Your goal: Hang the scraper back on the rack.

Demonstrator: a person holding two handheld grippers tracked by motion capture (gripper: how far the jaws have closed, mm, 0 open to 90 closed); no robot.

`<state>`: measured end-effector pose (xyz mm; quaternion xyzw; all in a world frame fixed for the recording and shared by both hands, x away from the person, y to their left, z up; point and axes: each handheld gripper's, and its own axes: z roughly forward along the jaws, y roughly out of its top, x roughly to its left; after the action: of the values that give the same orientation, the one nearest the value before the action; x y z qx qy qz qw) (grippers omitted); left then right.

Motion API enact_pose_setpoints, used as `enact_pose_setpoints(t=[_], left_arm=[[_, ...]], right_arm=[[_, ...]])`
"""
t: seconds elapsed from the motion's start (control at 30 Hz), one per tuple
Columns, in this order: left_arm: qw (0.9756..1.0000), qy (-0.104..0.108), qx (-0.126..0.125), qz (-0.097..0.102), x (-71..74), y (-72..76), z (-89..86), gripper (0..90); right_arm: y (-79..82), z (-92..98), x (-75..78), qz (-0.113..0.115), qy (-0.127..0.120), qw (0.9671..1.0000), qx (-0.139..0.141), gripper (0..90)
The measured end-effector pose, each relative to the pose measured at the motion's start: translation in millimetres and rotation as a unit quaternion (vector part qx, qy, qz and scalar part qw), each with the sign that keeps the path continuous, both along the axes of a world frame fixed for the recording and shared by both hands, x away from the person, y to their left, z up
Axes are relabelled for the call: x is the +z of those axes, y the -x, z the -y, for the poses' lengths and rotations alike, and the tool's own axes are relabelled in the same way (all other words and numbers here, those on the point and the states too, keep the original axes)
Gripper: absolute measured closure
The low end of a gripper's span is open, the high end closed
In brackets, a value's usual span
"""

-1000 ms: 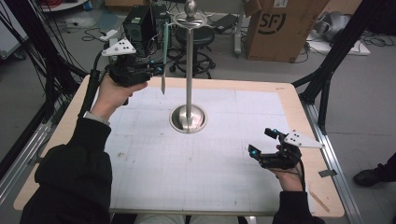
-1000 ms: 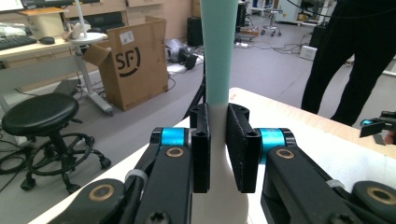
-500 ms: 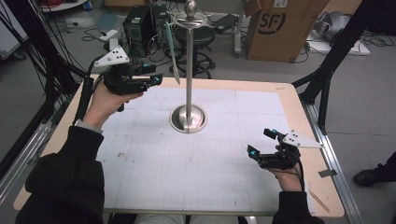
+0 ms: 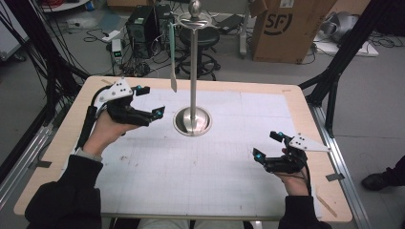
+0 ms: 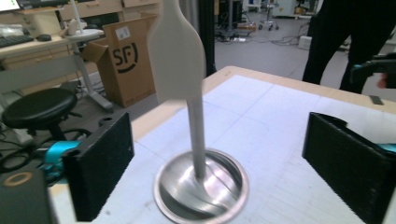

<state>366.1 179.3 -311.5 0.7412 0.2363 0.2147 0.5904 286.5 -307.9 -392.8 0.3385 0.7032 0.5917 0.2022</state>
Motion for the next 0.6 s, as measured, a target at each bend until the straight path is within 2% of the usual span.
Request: enact_pose_setpoints(t=[0.07,0.1,0.17,0.23,0.27,0.3,0.33,0.43,0.47,0.6], left_arm=[[1.0,0.003,0.001,-0.001,-4.0,2.6,-1.1,7.1],[1.0,0.006,0.006,-0.001,-15.8,10.6,-6.0,6.0],[0.9999,0.011,0.007,-0.004,-21.4,14.0,-8.4,6.0],[0.9998,0.014,0.014,-0.01,-37.8,23.5,-17.1,6.0],[0.9998,0.014,0.014,-0.01,-37.8,23.5,-17.1,5.9],[0.9996,0.012,0.021,-0.016,-47.3,28.8,-23.6,6.0],[0.9996,0.008,0.025,-0.013,-51.3,31.0,-26.9,5.9],[0.9993,0.004,0.033,-0.015,-56.6,35.2,-32.8,6.0],[0.9994,0.003,0.034,-0.01,-58.5,37.2,-36.1,5.9],[0.9985,0.011,0.054,-0.009,-66.7,44.4,-48.1,5.9]], right_arm=[[-0.1,0.0,0.0,0.001,0.0,1.0,0.0,0.7],[-0.1,0.0,-0.1,0.0,0.0,1.0,-0.001,0.7],[-0.2,0.0,-0.2,0.001,0.001,1.0,-0.001,0.7],[-0.1,-0.1,-0.1,0.001,0.001,1.0,-0.002,0.7],[-0.1,-0.3,-0.1,0.002,0.002,1.0,-0.003,0.7],[0.1,-0.5,-0.1,0.002,0.001,1.0,-0.004,0.7],[0.1,-0.4,-0.2,0.003,0.001,1.0,-0.003,0.7],[0.0,-0.2,-0.7,0.003,0.0,1.0,-0.004,0.7],[0.1,0.0,-0.8,0.002,0.001,1.0,-0.006,0.7],[0.1,0.3,-1.4,0.002,0.001,1.0,-0.006,0.7]])
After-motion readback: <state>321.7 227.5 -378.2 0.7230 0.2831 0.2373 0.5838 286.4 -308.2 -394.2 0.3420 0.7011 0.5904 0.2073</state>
